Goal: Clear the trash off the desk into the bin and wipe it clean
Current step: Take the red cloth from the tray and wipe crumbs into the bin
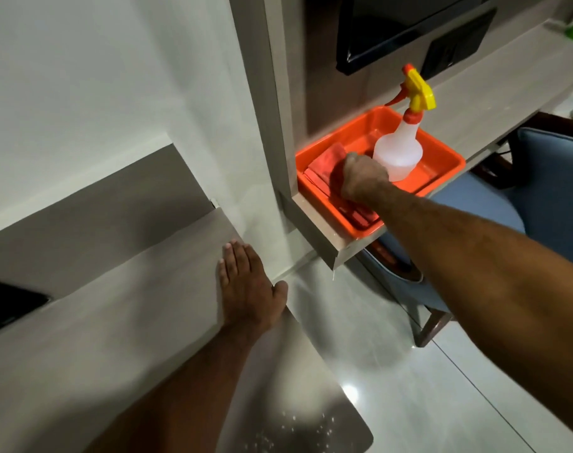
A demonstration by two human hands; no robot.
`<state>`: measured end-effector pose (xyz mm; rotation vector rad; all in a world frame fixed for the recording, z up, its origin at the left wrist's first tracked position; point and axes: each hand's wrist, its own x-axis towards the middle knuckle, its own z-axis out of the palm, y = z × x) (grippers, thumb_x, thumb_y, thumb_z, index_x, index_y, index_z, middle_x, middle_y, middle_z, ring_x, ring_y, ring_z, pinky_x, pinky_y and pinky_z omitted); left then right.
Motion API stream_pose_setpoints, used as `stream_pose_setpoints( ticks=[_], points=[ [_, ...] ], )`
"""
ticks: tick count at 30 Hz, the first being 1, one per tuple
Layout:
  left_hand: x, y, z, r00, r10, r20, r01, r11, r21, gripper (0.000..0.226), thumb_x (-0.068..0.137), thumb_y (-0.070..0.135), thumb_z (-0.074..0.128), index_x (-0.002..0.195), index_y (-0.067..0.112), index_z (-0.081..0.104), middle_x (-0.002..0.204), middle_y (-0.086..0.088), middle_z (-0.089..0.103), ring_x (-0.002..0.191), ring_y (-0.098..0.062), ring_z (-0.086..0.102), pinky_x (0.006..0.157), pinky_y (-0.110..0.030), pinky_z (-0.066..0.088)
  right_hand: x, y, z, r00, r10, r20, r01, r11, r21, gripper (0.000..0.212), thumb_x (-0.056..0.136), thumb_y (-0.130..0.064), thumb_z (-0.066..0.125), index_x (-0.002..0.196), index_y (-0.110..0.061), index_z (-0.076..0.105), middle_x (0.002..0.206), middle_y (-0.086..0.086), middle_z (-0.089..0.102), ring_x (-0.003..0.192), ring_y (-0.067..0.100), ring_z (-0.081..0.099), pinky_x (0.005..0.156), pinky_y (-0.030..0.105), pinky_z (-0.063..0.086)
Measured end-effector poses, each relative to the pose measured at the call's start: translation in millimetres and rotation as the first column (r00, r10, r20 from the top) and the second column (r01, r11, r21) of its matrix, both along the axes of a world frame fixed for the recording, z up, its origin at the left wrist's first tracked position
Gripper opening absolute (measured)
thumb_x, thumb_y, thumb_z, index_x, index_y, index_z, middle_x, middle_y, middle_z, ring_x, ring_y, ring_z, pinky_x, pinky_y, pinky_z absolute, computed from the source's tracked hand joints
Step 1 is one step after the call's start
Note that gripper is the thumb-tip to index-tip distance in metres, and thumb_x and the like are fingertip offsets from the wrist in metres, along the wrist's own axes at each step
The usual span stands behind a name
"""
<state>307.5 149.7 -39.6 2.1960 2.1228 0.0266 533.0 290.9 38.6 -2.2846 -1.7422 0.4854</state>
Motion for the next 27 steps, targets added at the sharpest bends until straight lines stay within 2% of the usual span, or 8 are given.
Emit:
stream_pose_setpoints(
  ticks=[2,7,11,14,18,21,24,27],
  points=[
    [-1,1,1,1.0,-0.009,0.014,0.009,1.0,0.004,0.101,0.076,0.055,0.046,0.15,-0.004,0.012,0.16,-0.026,0.015,0.15,-0.037,0.009,0.122,-0.051,0.016,2,-1,8,1.0,0.004,-0.009,-0.004,0.999,0.033,0.044,0.084,-0.02,0.068,0.121,-0.005,0.05,0.111,0.018,0.064,0.106,0.039,0.063,0.086,0.047,0.052],
    [1,2,-1,0.999,0.003,0.04,-0.004,1.0,0.026,0.1,0.072,0.052,0.047,0.148,-0.006,0.018,0.158,-0.028,0.022,0.148,-0.038,0.012,0.121,-0.051,0.015,-10,-47,31,0.91,-0.14,-0.391,0.215,0.965,0.153,0.044,0.068,-0.026,0.076,0.106,-0.013,0.059,0.095,0.004,0.066,0.091,0.025,0.064,0.079,0.041,0.056],
    [-2,-4,4,0.992,-0.029,0.125,0.025,0.999,0.036,0.092,0.075,0.046,0.047,0.146,-0.007,0.024,0.156,-0.03,0.025,0.147,-0.042,0.016,0.12,-0.055,0.017,-10,-146,41,0.669,-0.093,-0.737,0.453,0.838,0.306,0.012,0.062,-0.017,0.066,0.073,-0.011,0.066,0.06,-0.012,0.059,0.057,0.009,0.053,0.056,0.035,0.048],
    [5,-22,20,0.954,-0.183,0.236,0.142,0.973,0.183,0.076,0.077,0.022,0.048,0.143,-0.011,0.032,0.154,-0.032,0.027,0.145,-0.044,0.022,0.119,-0.057,0.02,-9,-236,26,0.49,-0.148,-0.859,0.569,0.801,0.187,0.011,0.068,-0.015,0.062,0.078,-0.017,0.067,0.064,-0.01,0.063,0.06,0.009,0.057,0.06,0.033,0.051],
    [49,-93,26,0.866,-0.301,0.4,0.128,0.906,0.403,0.069,0.079,0.004,0.052,0.142,-0.015,0.032,0.152,-0.035,0.03,0.145,-0.044,0.025,0.12,-0.054,0.022,-3,-345,-34,0.462,-0.257,-0.849,0.627,0.772,0.108,0.026,0.074,-0.011,0.058,0.091,-0.028,0.063,0.082,-0.004,0.069,0.072,0.017,0.064,0.067,0.034,0.054],
    [99,-195,-4,0.687,-0.496,0.53,0.178,0.823,0.54,0.057,0.089,0.007,0.043,0.141,-0.012,0.032,0.15,-0.033,0.034,0.143,-0.041,0.028,0.121,-0.048,0.022,0,-411,-105,0.515,-0.37,-0.774,0.652,0.755,0.073,0.028,0.075,-0.007,0.056,0.098,-0.023,0.061,0.078,-0.008,0.065,0.066,0.002,0.058,0.065,0.028,0.051],
    [128,-305,-59,0.588,-0.637,0.498,0.445,0.769,0.458,0.053,0.091,0.007,0.045,0.14,-0.007,0.032,0.152,-0.022,0.03,0.145,-0.035,0.027,0.123,-0.044,0.019,2,-462,-177,0.488,-0.479,-0.729,0.663,0.747,-0.047,0.007,0.078,-0.022,0.058,0.084,-0.019,0.055,0.067,-0.008,0.058,0.055,-0.003,0.048,0.059,0.029,0.044],
    [114,-380,-137,0.662,-0.548,0.511,0.517,0.828,0.217,0.061,0.085,0.005,0.053,0.142,-0.004,0.036,0.155,-0.019,0.034,0.148,-0.03,0.024,0.121,-0.045,0.026,6,-505,-256,0.456,-0.603,-0.655,0.647,0.73,-0.222,0.008,0.08,-0.019,0.06,0.088,-0.018,0.059,0.076,-0.002,0.064,0.071,0.014,0.06,0.066,0.031,0.05]
  ],
)
